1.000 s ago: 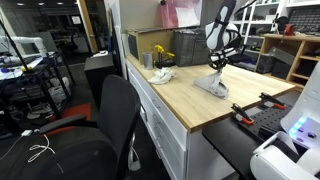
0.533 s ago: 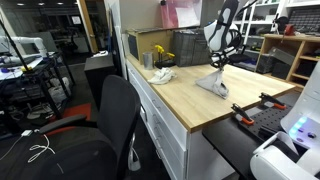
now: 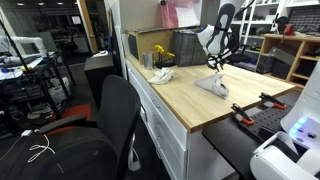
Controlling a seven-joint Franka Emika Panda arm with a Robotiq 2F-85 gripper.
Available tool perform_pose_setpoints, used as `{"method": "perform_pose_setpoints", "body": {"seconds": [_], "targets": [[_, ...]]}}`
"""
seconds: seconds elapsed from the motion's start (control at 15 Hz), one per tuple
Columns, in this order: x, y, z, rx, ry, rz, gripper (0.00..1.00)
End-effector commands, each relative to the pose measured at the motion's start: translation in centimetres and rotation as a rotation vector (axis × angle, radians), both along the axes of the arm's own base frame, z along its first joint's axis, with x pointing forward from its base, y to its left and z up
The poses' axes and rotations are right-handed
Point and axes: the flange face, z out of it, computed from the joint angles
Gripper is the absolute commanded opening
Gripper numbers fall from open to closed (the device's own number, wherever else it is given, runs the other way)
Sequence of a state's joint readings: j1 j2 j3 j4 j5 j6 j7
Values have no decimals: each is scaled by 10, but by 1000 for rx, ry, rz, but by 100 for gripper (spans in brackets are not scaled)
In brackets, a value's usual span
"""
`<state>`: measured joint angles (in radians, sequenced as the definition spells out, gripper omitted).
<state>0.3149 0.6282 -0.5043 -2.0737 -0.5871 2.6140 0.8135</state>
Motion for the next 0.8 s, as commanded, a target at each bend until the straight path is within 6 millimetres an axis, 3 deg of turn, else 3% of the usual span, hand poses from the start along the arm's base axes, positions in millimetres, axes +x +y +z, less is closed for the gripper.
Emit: {"method": "perform_pose_setpoints", "body": {"seconds": [0.0, 0.2, 0.33, 0.53, 0.73], "targets": [[3, 4, -1, -54, -10, -23, 60], [-6, 26, 1, 12, -24, -31, 84], [-12, 54, 2, 113, -15, -26, 97], [-28, 107, 1, 283, 8, -30, 100], [-42, 144, -6, 445, 29, -75, 100]]}}
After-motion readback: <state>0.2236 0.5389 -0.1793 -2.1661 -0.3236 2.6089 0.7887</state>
